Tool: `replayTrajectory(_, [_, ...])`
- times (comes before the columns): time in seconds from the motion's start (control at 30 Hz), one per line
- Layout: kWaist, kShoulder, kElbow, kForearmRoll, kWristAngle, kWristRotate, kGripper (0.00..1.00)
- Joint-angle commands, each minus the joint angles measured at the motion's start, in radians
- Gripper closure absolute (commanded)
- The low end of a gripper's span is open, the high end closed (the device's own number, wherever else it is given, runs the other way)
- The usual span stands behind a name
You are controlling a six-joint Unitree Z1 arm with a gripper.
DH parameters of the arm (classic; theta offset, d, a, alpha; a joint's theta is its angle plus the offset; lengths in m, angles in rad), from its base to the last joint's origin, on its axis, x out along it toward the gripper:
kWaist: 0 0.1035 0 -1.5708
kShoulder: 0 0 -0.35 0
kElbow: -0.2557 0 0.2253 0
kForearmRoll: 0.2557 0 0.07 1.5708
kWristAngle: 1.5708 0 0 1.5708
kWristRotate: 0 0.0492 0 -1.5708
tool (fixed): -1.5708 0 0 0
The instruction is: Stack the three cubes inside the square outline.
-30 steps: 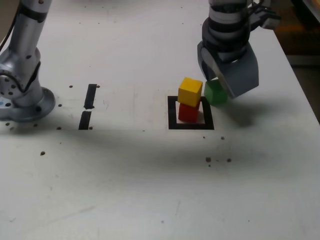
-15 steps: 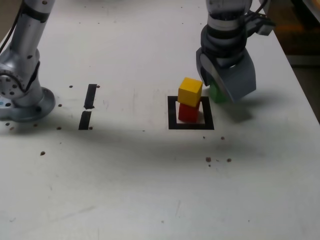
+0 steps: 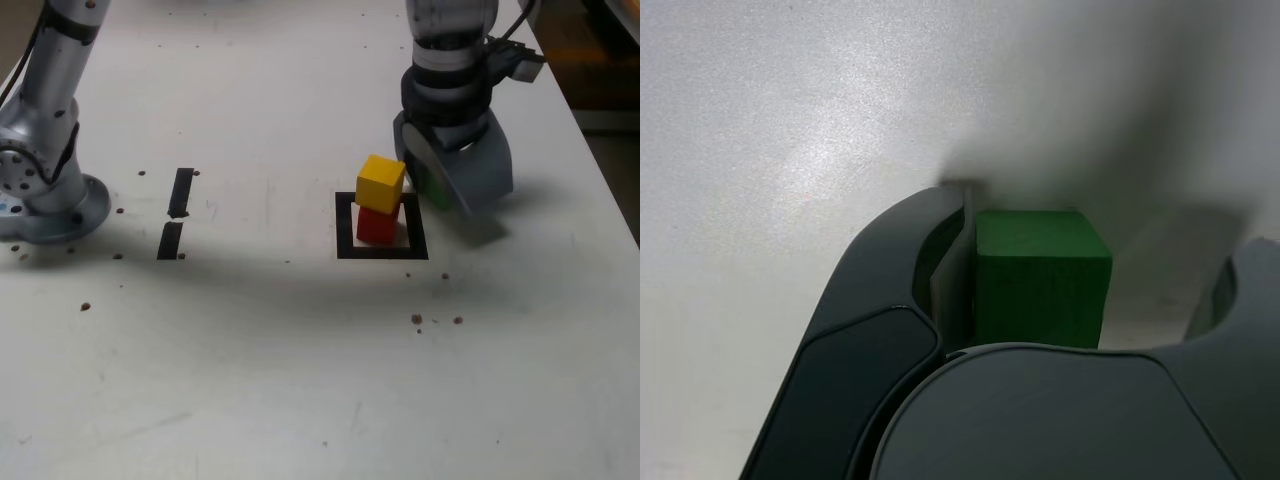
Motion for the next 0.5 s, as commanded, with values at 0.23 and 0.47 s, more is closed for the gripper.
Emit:
replayTrajectory(0.23, [-0.004,0.004,-0.003,-0.04,-0.09,-0.025,0.75])
replayTrajectory(0.47, [-0.004,0.006,-0.006,-0.001,-0.132,-0.026,0.88])
